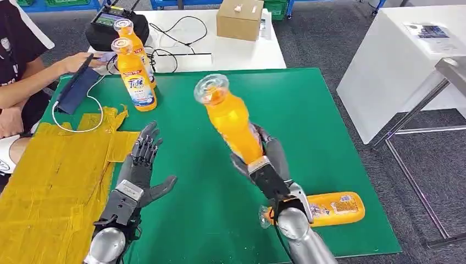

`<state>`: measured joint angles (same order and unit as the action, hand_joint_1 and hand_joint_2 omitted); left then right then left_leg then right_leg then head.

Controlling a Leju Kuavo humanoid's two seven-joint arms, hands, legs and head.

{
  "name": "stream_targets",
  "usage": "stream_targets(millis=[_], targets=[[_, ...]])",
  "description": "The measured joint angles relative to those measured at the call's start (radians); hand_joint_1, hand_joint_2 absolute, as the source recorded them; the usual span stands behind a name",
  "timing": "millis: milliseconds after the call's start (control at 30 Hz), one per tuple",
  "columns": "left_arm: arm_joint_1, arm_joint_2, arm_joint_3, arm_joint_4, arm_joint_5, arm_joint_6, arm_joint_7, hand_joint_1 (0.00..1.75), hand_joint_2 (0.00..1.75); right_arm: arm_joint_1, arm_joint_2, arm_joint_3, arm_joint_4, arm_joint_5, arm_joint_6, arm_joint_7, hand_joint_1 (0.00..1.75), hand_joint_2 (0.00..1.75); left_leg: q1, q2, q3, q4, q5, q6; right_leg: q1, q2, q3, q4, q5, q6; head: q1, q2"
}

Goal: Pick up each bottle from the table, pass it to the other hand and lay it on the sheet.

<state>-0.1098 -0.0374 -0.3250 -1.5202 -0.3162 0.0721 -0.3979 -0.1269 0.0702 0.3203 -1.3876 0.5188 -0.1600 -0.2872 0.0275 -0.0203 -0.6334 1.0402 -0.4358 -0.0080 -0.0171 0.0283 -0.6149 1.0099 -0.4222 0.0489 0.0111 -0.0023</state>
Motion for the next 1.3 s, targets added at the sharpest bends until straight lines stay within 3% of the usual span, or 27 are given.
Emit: stream_targets(millis=[133,367,633,667,700,1233,1267,1300], targets=[[-0.034,-0.007,-0.031,0.015,0.002,-0.024,-0.002,0.00,1.75,-0.049,0.023,0.093,0.093,0.049,0.032,-0.021,1.73,1.75,0.000,0.000,0.000,0.000,0.001,0.000,0.000,0.000,0.000,0.000,0.000,0.000,0.000,0.000],[-0.066,-0.014,-0.056,0.036,0.012,-0.031,0.000,0.00,1.75,-0.091,0.060,0.234,0.184,0.152,-0.022,-0.011,1.73,1.75,0.000,0.000,0.000,0.000,0.000,0.000,0.000,0.000,0.000,0.000,0.000,0.000,0.000,0.000],[-0.071,-0.013,-0.055,0.047,0.016,-0.030,-0.002,0.00,1.75,-0.108,0.061,0.278,0.226,0.161,-0.061,-0.009,1.75,1.75,0.000,0.000,0.000,0.000,0.000,0.000,0.000,0.000,0.000,0.000,0.000,0.000,0.000,0.000],[-0.071,-0.013,-0.055,0.050,0.016,-0.030,-0.002,0.52,1.75,-0.108,0.061,0.279,0.228,0.162,-0.061,-0.009,1.75,1.75,0.000,0.000,0.000,0.000,0.000,0.000,0.000,0.000,0.000,0.000,0.000,0.000,0.000,0.000],[-0.071,-0.013,-0.055,0.052,0.019,-0.030,-0.002,1.75,1.75,-0.109,0.061,0.280,0.231,0.162,-0.061,-0.009,1.73,1.75,0.000,0.000,0.000,0.000,0.000,0.000,0.000,0.000,0.000,0.000,0.000,0.000,0.000,0.000],[-0.076,-0.013,-0.054,0.062,0.018,-0.004,-0.024,1.75,1.75,-0.124,0.061,0.295,0.261,0.151,-0.074,-0.006,1.71,1.75,0.000,0.000,0.000,0.000,0.000,0.000,0.000,0.000,0.000,0.000,0.000,0.000,0.000,0.000],[-0.077,-0.013,-0.054,0.062,0.013,-0.001,-0.026,1.75,1.75,-0.124,0.061,0.295,0.261,0.150,-0.074,-0.006,1.62,1.75,0.000,0.000,0.000,0.000,0.000,0.000,0.000,0.000,0.000,0.000,0.000,0.000,0.000,0.000],[-0.078,-0.013,-0.054,0.062,0.012,0.002,-0.026,1.75,1.75,-0.124,0.061,0.295,0.261,0.148,-0.074,-0.006,1.05,1.75,0.000,0.000,0.000,0.000,0.000,0.000,0.000,0.000,0.000,0.000,0.000,0.000,0.000,0.000]])
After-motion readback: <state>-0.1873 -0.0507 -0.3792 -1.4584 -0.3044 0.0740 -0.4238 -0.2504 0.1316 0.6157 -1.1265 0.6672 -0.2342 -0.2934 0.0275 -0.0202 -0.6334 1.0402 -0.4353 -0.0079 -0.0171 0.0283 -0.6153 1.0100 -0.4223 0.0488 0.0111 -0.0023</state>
